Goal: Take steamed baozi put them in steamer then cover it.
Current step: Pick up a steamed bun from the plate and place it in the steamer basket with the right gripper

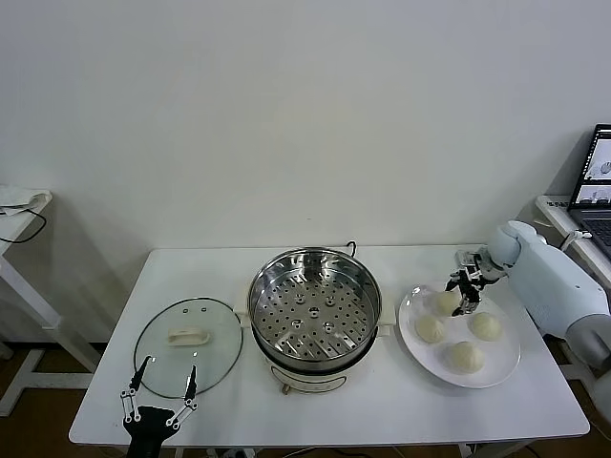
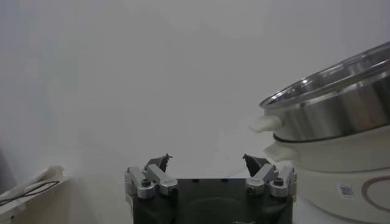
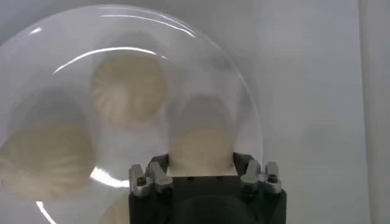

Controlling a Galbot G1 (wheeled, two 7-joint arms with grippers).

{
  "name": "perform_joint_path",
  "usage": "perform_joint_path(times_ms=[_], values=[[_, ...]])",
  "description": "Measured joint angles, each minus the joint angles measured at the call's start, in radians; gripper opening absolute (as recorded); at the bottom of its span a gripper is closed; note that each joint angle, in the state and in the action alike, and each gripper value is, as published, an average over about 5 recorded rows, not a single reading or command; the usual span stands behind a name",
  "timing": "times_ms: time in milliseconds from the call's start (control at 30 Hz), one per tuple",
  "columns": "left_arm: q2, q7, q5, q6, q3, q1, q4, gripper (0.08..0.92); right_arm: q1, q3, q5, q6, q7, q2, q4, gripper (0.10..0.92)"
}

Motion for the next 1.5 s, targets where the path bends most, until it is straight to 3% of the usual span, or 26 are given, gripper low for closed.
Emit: perform_joint_path(times_ms=[400, 800, 1067, 1500], values=[[0.006, -0.001, -0.007, 0.003, 0.003, -0.007, -0.004, 0.823, 0.235, -0.155, 0.003, 0.233, -0.019, -0.030, 0.321, 0.687], [0.002, -0.003, -0.008, 0.005, 0.010, -0.010, -0.006, 0.823, 0.402, -0.358, 0.001, 0.447, 0.005, 0.048, 0.610, 0.702], [0.001, -0.004, -0.010, 0.003, 0.004, -0.005, -0.009, 0.823, 0.403, -0.434, -0.063, 0.509, 0.024, 0.122, 0.662, 0.704], [-0.008, -0.005, -0.011, -0.001, 0.001, -0.006, -0.012, 0.823, 0.337, -0.452, -0.160, 0.529, 0.055, 0.236, 0.588, 0.704]])
